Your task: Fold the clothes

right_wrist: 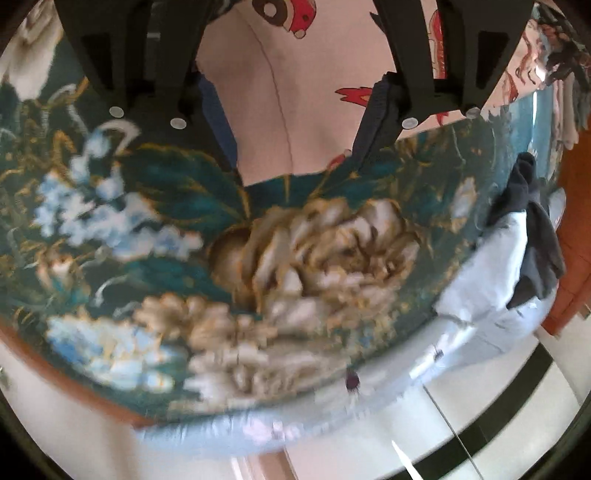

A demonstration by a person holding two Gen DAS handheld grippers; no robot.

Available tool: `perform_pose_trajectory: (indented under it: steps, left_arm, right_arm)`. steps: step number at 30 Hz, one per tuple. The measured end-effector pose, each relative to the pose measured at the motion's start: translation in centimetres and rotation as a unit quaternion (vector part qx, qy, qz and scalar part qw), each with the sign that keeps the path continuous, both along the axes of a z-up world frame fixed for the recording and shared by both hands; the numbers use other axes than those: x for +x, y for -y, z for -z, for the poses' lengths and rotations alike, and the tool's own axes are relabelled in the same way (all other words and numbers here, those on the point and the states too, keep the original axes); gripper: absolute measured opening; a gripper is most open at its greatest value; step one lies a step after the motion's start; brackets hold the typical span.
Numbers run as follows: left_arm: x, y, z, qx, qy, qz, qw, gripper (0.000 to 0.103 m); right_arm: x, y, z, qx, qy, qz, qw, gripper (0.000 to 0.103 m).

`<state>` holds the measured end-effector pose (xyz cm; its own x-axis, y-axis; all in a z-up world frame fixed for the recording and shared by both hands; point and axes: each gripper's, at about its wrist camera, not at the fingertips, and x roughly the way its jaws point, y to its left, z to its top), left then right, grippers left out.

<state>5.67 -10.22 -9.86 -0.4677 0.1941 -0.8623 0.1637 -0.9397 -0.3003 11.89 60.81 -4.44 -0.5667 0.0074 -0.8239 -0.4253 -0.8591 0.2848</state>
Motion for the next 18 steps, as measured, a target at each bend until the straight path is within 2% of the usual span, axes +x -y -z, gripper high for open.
perform_pose_trajectory:
  steps: [2,5,7,8,9,10,11,14,18]
  left_arm:
    - [-0.3,-0.6,0.0,-0.014,0.001,0.004,0.9999,0.063]
    - [-0.5,-1.5,-0.1,-0.036,-0.003,0.01,0.9993,0.047]
    - [-0.5,-2.1,-0.3,-0.05,-0.009,0.014,0.9986,0.035]
    - [-0.5,-2.4,-0.4,-0.058,-0.012,0.016,0.9981,0.03]
    - [-0.5,-2.6,-0.5,-0.065,-0.015,0.018,0.9976,0.024]
    - [-0.5,-2.9,-0.6,-0.072,-0.018,0.02,0.997,0.021]
    - [-0.5,-3.2,-0.7,-0.079,-0.021,0.022,0.9964,0.02]
    - [-0.4,-3.8,-2.5,-0.11,-0.058,0.026,0.9919,0.016]
    - [-1.1,-2.8,-6.5,-0.089,-0.129,0.01,0.9875,0.015]
  right_arm:
    - [-0.5,0.0,0.5,0.003,0.014,-0.008,1.0,0.068]
    - [-0.4,0.6,0.4,-0.013,0.01,-0.026,1.0,0.067]
    - [-0.4,1.0,0.3,-0.001,0.016,-0.023,1.0,0.055]
    - [-0.3,0.9,0.3,-0.002,0.016,-0.02,1.0,0.037]
    - [-0.2,0.9,0.2,-0.003,0.016,-0.018,1.0,0.026]
    - [-0.2,0.9,0.2,-0.003,0.016,-0.015,1.0,0.023]
    - [-0.1,0.8,0.1,-0.004,0.016,-0.012,1.0,0.015]
    - [-0.2,0.8,-0.9,-0.017,-0.008,-0.004,1.0,0.011]
    - [-0.7,0.3,-4.5,-0.028,-0.081,0.008,0.996,0.01]
